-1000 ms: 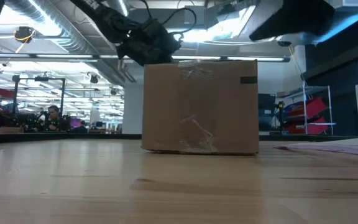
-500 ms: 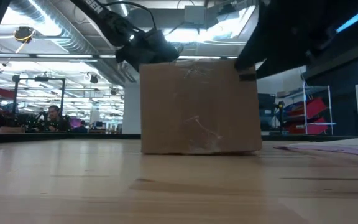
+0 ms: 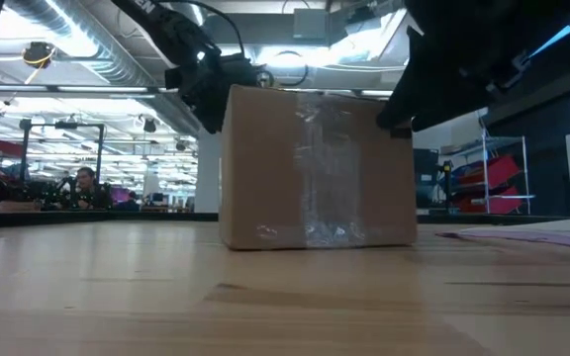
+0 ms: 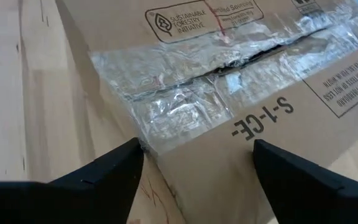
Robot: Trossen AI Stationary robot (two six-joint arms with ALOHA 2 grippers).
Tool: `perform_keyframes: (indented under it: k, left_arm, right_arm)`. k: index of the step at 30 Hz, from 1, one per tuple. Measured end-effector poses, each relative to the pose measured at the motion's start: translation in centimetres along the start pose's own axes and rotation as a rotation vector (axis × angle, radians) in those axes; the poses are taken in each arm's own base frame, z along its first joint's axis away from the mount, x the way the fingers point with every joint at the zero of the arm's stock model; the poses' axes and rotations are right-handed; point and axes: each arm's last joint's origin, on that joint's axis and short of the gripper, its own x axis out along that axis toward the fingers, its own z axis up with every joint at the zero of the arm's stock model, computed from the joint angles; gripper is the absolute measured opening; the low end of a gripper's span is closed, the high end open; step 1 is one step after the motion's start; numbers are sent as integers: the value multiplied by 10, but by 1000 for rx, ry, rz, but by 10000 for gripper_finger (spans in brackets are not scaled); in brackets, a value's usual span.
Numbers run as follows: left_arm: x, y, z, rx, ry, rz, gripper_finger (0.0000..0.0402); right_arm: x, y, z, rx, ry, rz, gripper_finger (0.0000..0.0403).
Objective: Unpack boxes
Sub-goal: Open the cardboard box using the cutter
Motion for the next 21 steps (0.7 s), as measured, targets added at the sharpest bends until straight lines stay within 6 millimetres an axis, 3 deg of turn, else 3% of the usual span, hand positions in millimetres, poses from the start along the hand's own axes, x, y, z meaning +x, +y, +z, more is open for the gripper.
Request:
perform_keyframes:
  k: [7,21]
  left_arm:
    - [-4,-7,-3,-24,26,-35,246]
    - [0,-21,-19,-96,34,-231,241]
  right_arm:
    - [0,-4,-1,-32,-4,-31,326]
    - [-17,-43,8,-79,16,-194,326]
